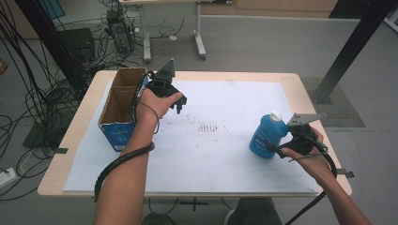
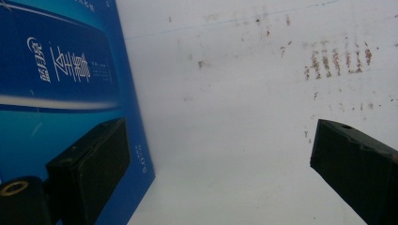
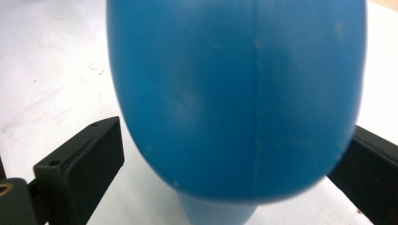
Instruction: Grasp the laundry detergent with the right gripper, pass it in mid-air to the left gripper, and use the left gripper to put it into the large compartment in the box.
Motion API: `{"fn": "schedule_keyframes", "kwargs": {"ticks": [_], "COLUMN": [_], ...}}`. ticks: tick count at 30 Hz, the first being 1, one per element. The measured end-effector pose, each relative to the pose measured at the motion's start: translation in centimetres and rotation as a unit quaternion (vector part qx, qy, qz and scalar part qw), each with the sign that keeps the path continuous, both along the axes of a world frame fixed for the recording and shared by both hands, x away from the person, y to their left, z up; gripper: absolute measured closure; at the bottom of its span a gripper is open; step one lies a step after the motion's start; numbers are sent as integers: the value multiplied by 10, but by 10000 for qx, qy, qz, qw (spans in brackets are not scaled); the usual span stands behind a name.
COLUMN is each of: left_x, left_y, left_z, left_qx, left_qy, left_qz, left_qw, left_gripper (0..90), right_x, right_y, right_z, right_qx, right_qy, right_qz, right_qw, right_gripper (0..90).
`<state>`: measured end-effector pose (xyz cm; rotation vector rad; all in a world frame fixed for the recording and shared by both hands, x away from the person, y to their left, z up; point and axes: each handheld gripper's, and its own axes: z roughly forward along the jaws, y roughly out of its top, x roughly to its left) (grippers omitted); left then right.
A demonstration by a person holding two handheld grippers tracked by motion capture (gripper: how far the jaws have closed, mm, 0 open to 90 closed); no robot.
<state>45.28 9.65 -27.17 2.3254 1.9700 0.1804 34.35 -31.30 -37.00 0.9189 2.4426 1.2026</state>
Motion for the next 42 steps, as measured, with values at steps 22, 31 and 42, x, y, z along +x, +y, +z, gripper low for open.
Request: {"fn": "schedule_keyframes", "kwargs": {"ticks": [22,31,42], "left_x": [1,2,2], "left_y": [-2,-2,-2], "left_z": [0,1,1], "left_qx": [-14,-10,-15], "left_qy": [-16,-14,-13], "left_qz": [-9,-17,-14], "left_qw": [10000,10000,10000], "left_gripper": [58,58,58], "right_x": [1,1,1], "right_y": [7,8,9], "right_z": [-4,-3,-3], "right_qx": [-35,-32,-45], "right_qy": [0,-7,-24], "right_qz": [68,80,97], "right_qw": [10000,10000,9999], "right_gripper": [19,19,19]}}
